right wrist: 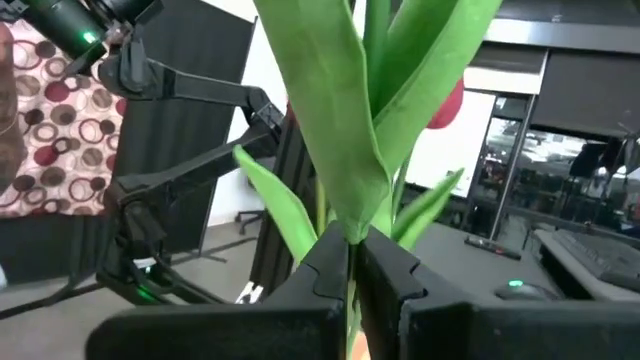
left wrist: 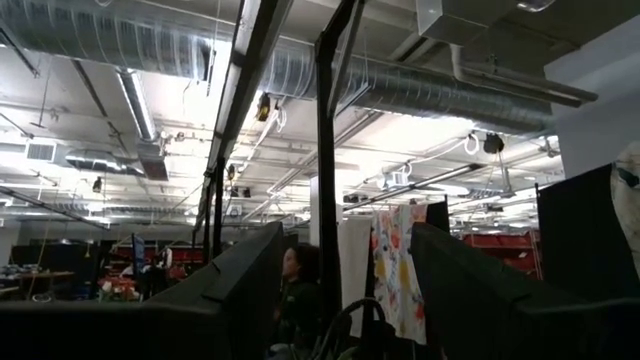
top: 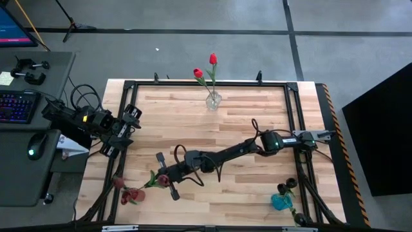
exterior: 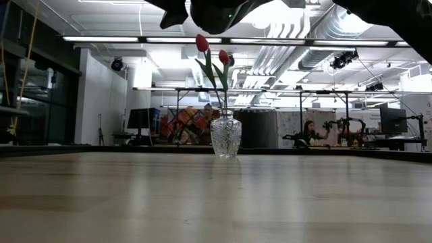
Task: Sort flowers into vase by color
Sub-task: Put the maroon flower into the red vase
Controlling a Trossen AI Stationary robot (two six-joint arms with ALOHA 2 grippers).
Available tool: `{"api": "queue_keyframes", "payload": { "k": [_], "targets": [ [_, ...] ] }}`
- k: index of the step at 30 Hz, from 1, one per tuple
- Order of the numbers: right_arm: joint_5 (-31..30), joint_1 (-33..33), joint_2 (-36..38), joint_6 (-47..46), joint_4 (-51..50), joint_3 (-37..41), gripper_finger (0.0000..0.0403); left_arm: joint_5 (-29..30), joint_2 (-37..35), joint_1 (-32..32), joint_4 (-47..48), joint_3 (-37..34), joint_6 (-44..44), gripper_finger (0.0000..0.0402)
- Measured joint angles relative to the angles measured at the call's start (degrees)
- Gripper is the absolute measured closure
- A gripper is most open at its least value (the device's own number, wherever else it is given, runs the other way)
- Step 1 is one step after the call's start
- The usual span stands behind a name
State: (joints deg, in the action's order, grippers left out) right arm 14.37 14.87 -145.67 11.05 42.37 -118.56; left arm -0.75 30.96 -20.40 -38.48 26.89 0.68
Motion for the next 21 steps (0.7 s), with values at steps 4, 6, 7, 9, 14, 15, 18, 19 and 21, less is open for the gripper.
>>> {"api": "queue_keyframes", "payload": {
  "k": [4, 6, 7, 9, 14, 15, 18, 19, 21],
  "targets": [
    [-0.05, 0.00, 0.00, 0.40, 0.03, 0.00, 0.0403, 0.00, 0.00, 0.00, -0.02, -0.02, 0.01, 0.0195],
    [-0.16, 0.00, 0.00, 0.22, -0.21, 0.00, 0.0403, 0.00, 0.00, 0.00, -0.04, 0.00, -0.01, 0.0195],
    [-0.32, 0.00, 0.00, -0.30, -0.23, 0.00, 0.0403, 0.00, 0.00, 0.00, -0.04, 0.00, -0.01, 0.0195],
    [-1.31, 0.00, 0.05, -0.98, -0.41, 0.00, 0.0403, 0.00, 0.00, 0.00, -0.12, -0.02, -0.01, 0.0195],
    [-2.34, 0.00, 0.64, -0.19, -4.43, 0.00, 0.0403, 0.00, 0.00, 0.00, -0.35, -0.02, -0.01, 0.0195],
    [-2.34, 0.00, 0.82, -0.14, -4.92, 0.00, 0.0403, 0.00, 0.00, 0.00, -0.35, -0.02, -0.01, 0.0195],
    [-2.34, 0.00, 1.55, -0.06, -6.57, 0.00, 0.0403, 0.00, 0.00, 0.00, -0.37, -0.02, -0.01, 0.0195],
    [-2.34, 0.00, 1.80, -0.06, -7.43, 0.00, 0.0403, 0.00, 0.00, 0.00, -0.37, -0.02, -0.01, 0.0195],
    [-2.34, 0.00, 2.44, -0.06, -9.35, 0.00, 0.0403, 0.00, 0.00, 0.00, -0.37, -0.02, -0.01, 0.0195]
  ]
}}
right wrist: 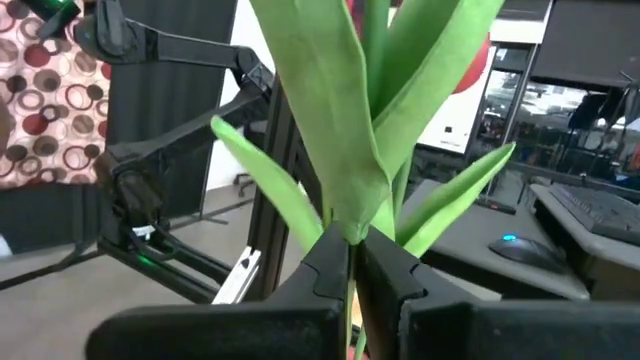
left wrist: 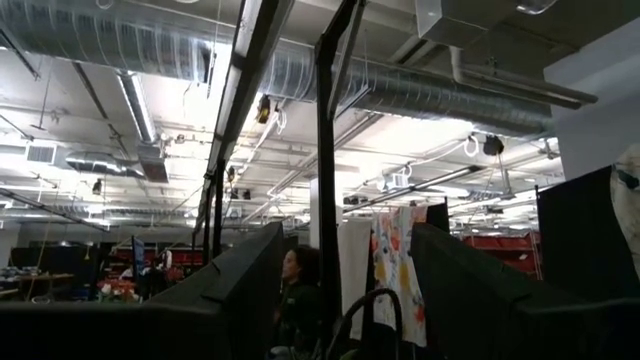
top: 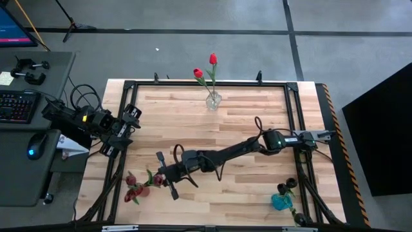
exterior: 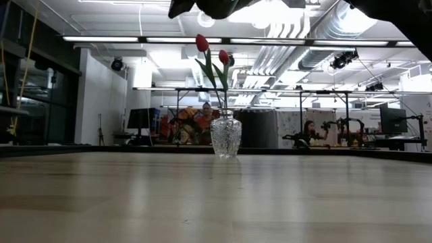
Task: Sort flowers into vase by color
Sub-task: Put the maroon flower into the red vase
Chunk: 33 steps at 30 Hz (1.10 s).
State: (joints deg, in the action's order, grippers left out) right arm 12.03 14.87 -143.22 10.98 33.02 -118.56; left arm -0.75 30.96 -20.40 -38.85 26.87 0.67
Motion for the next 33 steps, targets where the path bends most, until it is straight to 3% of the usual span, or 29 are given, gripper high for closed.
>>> {"api": "queue_keyframes", "payload": {
  "k": [20, 33],
  "targets": [
    [-0.28, 0.17, 3.20, -0.46, -12.53, 0.02, 0.0403, -0.02, 0.00, 0.00, -0.04, 0.00, -0.20, 0.0195],
    [-0.66, 0.11, 3.37, -2.51, -15.68, 0.02, 0.0403, -0.02, 0.00, -0.01, -0.07, 0.00, -0.04, 0.0195]
  ]
}}
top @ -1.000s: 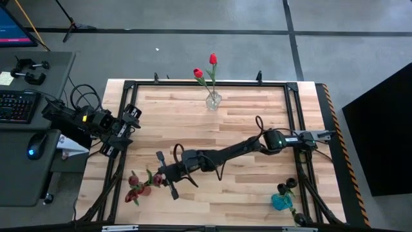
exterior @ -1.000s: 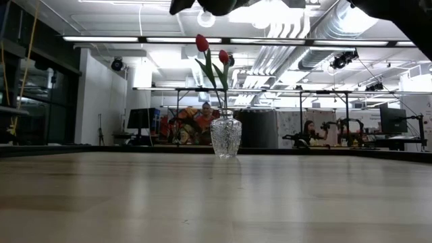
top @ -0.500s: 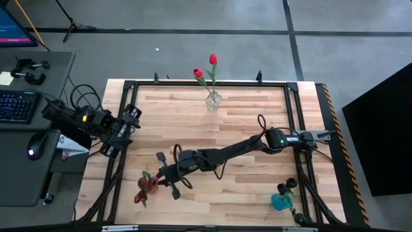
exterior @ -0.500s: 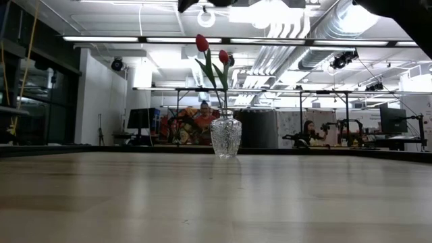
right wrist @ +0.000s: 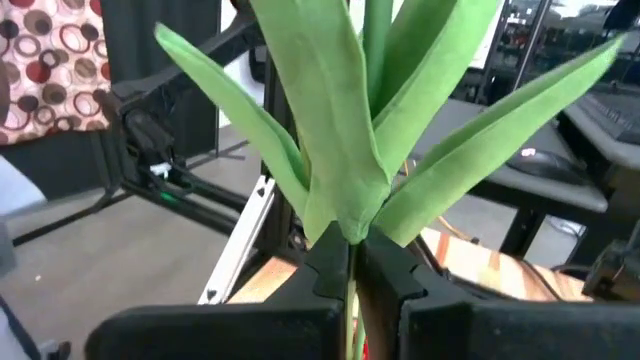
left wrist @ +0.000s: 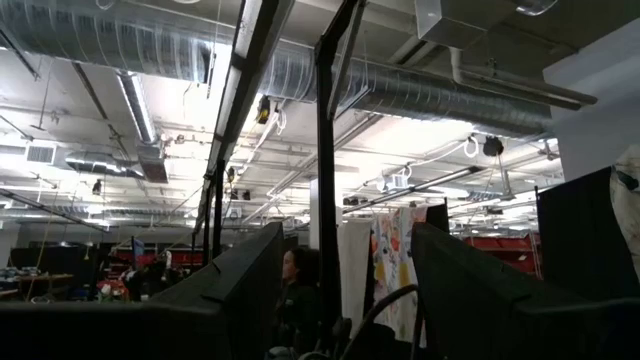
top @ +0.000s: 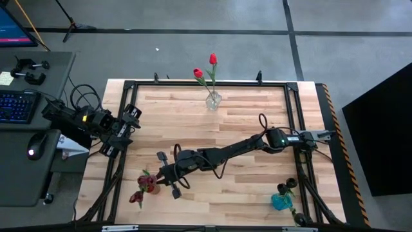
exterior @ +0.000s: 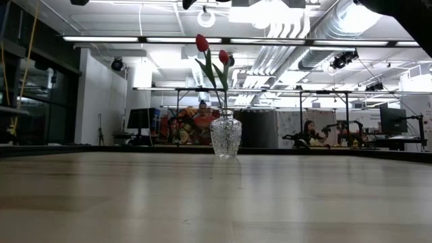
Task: Sort flowers into vase by color
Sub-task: Put the maroon flower into the red vase
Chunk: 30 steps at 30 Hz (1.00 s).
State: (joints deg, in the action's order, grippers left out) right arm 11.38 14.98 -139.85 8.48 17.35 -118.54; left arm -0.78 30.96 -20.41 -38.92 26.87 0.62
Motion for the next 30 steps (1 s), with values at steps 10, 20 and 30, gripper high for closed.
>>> {"api": "queue_keyframes", "payload": {
  "k": [10, 20, 30],
  "targets": [
    [-1.96, -0.11, 0.00, 0.48, -0.11, 0.00, 0.0308, 0.00, 0.00, 0.01, -0.07, 0.00, 0.02, 0.0195],
    [-3.82, 0.02, 0.04, -0.65, -0.40, 0.00, 0.0147, 0.00, -0.06, 0.00, -0.22, 0.00, 0.04, 0.0195],
    [-4.35, -1.13, 5.46, 1.33, -15.90, 0.00, 0.0128, 0.00, -1.04, -0.01, -0.23, 0.00, 0.04, 0.0195]
  ]
}}
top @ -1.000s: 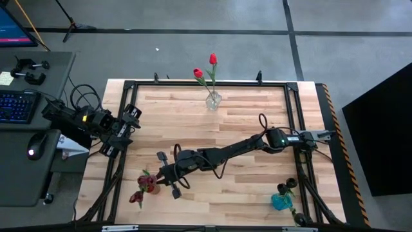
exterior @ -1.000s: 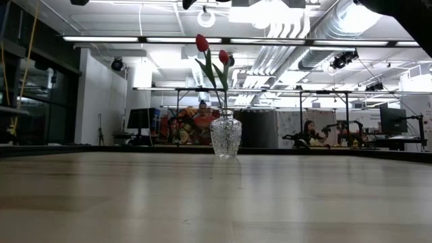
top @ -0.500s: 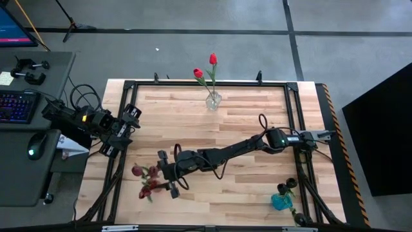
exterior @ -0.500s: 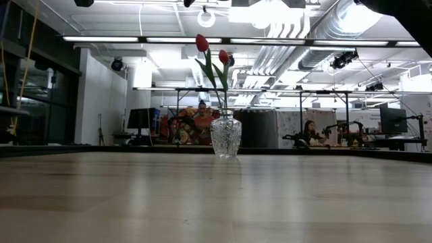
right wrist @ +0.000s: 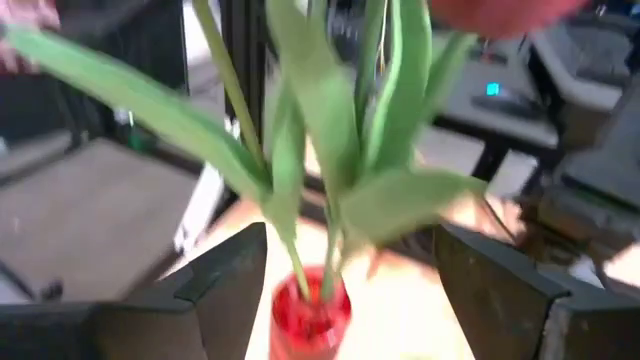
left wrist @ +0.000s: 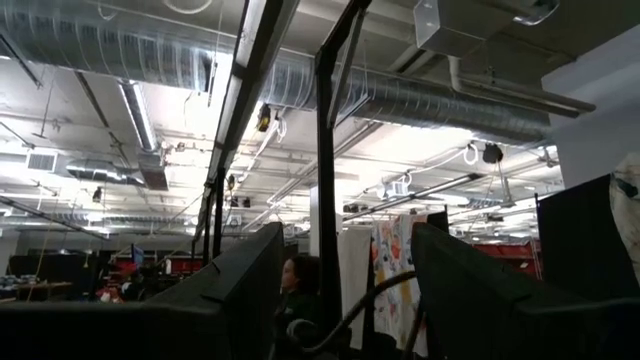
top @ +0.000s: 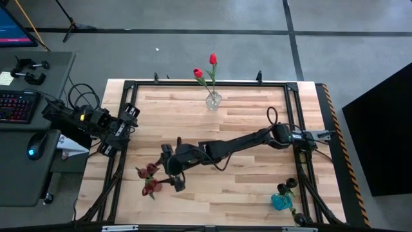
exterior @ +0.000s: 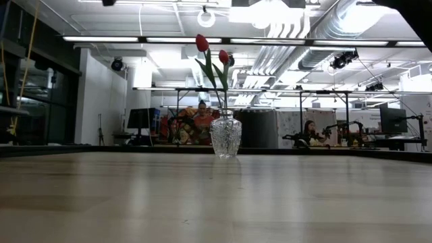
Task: Sort flowers into vase by color
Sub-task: Put the maroon flower into the red vase, then return to Home Position
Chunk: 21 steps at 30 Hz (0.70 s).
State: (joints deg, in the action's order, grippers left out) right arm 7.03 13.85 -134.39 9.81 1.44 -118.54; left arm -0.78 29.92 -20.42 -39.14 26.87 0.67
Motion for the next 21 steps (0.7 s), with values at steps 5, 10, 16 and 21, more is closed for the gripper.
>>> {"api": "queue_keyframes", "payload": {
  "k": [5, 10, 16, 21],
  "targets": [
    [0.00, -0.48, 2.52, 2.86, -11.33, 0.00, 0.0128, 0.00, -0.34, 0.01, 0.16, 0.00, 0.00, 0.0195],
    [-0.24, -1.01, 4.97, 4.62, -23.13, 0.00, 0.0128, 0.00, -0.31, 0.01, 0.53, 0.00, 0.00, 0.0195],
    [-2.47, -2.56, 6.50, 3.89, -38.28, 0.00, 0.0128, 2.47, -0.31, 0.51, 7.49, 0.00, 3.37, 0.0195],
    [-6.82, -4.49, 6.45, 3.39, -51.22, 2.23, 0.0128, 6.98, 1.03, 4.80, 15.83, 0.00, 8.28, 0.0195]
  ]
}}
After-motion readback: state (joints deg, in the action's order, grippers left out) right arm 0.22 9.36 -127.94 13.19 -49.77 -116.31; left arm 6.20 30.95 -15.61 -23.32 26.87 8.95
